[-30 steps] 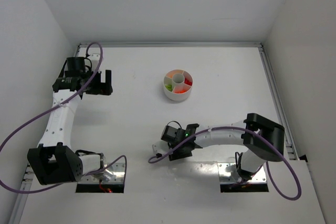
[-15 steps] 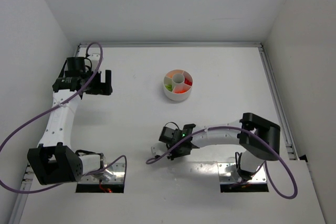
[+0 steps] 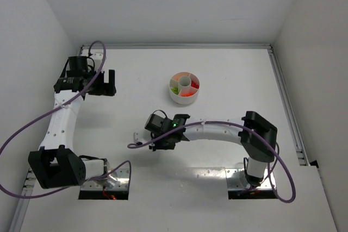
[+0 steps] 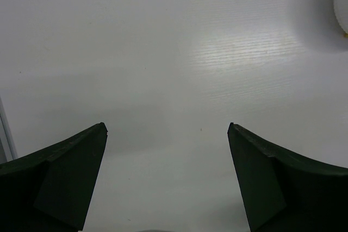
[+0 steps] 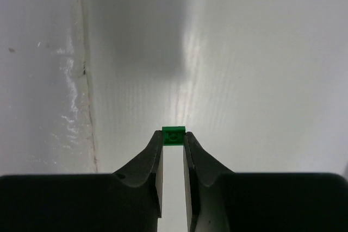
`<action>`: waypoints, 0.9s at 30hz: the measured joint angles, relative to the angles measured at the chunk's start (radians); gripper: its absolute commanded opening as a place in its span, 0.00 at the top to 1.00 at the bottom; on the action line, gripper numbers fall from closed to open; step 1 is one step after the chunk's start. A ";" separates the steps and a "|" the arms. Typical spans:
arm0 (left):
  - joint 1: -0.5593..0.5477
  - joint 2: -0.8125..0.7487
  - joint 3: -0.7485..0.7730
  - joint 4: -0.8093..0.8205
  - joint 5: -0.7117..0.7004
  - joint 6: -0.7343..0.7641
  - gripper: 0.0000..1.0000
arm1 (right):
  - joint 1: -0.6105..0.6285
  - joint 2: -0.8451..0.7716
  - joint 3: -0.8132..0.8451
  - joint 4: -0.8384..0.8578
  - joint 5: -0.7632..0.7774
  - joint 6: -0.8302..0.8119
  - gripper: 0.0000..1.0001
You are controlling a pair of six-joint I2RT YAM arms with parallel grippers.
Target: Sort the legos into containers by color
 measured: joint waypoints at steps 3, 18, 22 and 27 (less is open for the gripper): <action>0.000 0.012 0.010 -0.002 0.000 0.000 0.00 | -0.028 0.014 0.072 -0.027 -0.001 0.015 1.00; 0.000 0.128 0.100 -0.002 0.012 -0.035 0.00 | -0.455 0.078 0.386 -0.119 -0.063 0.106 1.00; 0.000 0.134 0.100 -0.001 0.019 -0.047 0.00 | -0.558 0.112 0.472 -0.145 -0.075 0.122 1.00; 0.000 0.135 0.100 -0.001 0.019 -0.058 0.00 | -0.621 0.182 0.591 -0.169 -0.107 0.138 1.00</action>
